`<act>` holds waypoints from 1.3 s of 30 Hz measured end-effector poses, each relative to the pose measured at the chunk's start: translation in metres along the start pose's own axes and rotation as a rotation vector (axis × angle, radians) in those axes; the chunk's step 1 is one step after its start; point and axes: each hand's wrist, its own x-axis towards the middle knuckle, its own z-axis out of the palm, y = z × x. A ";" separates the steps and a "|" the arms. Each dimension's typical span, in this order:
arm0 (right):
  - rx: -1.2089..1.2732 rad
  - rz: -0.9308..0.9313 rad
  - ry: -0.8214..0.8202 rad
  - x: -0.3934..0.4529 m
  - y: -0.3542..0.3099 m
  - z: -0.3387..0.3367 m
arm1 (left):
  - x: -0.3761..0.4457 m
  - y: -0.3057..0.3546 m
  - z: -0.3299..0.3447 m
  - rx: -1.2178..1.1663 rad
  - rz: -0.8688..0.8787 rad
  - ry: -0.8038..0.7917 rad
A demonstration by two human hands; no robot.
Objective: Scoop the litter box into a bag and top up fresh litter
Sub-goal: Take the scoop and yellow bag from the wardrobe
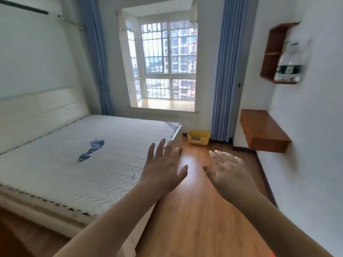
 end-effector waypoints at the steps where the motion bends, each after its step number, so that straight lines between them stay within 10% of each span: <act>1: 0.011 -0.016 -0.009 0.009 -0.004 0.005 | 0.002 -0.006 0.003 0.000 -0.025 0.003; 39: 0.191 -0.807 -0.192 0.298 -0.411 0.193 | -0.004 -0.411 0.141 0.078 -0.814 -0.180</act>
